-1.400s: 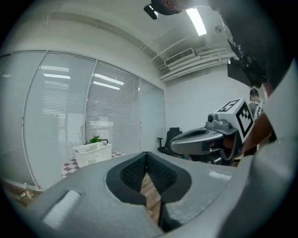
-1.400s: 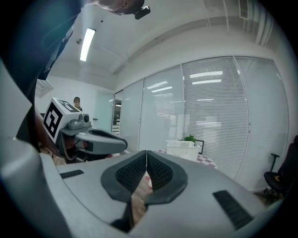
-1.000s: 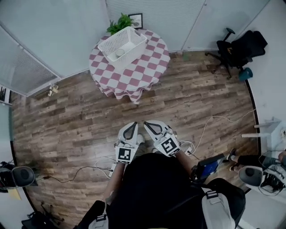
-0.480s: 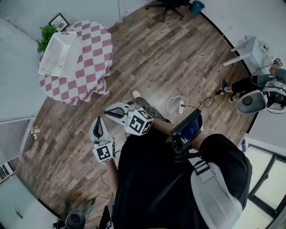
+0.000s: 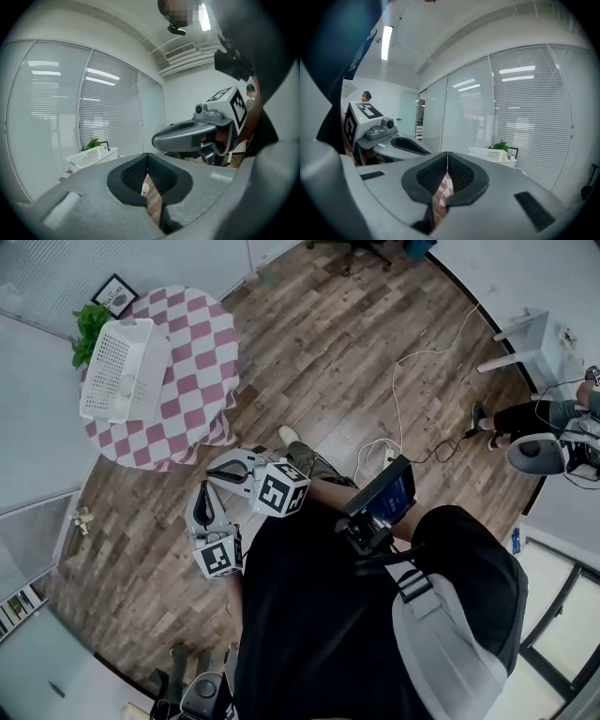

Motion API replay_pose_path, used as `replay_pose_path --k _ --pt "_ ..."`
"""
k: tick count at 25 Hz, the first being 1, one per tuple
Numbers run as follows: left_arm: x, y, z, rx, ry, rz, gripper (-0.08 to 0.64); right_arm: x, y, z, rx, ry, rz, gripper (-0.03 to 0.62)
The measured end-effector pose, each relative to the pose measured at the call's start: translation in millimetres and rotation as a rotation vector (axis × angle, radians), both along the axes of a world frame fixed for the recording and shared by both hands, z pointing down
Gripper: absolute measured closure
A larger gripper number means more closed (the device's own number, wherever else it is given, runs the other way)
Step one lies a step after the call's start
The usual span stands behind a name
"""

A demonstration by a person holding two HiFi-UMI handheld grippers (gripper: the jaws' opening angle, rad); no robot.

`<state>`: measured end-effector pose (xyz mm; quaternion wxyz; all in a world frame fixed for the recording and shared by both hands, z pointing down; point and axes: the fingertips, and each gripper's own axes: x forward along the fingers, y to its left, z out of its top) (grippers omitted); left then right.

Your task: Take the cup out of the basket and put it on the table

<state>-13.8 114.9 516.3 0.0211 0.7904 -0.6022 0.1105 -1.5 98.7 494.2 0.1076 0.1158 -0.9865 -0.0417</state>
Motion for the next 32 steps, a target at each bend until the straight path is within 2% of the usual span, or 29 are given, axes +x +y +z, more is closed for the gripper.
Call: replay_pose_path --k 12,15,19,21,24,27,32 --pt "7.9 -114.5 -9.9 -0.008 -0.014 -0.046 0.555 7.3 -118.2 -1.5 -0.028 -0.017 -0.034 0.580" --pt "21.0 -136.7 -10.6 -0.022 -0.002 -0.060 0.555 19.5 -140.8 -1.9 -0.039 -0.025 -0.051 0.580" --pt "34.5 -170.7 -8.3 -0.028 -0.004 -0.049 0.555 36.4 -179.4 7.6 -0.063 -0.014 -0.019 0.580" --pt "31.5 -181.9 -6.7 -0.043 0.022 -0.055 0.555 37.6 -192.8 16.4 -0.076 -0.002 -0.017 0.580" --pt "22.0 -194.1 0.0 -0.072 0.073 -0.084 0.555 37.6 -211.0 31.1 -0.076 0.023 -0.025 0.580" --pt "2.5 -198.9 10.3 -0.110 0.073 -0.128 0.555 35.7 -223.2 40.5 -0.092 0.048 -0.012 0.580" --pt "-69.3 -212.5 32.5 -0.202 0.049 -0.183 0.555 14.7 -236.1 46.5 -0.097 0.087 0.009 0.580"
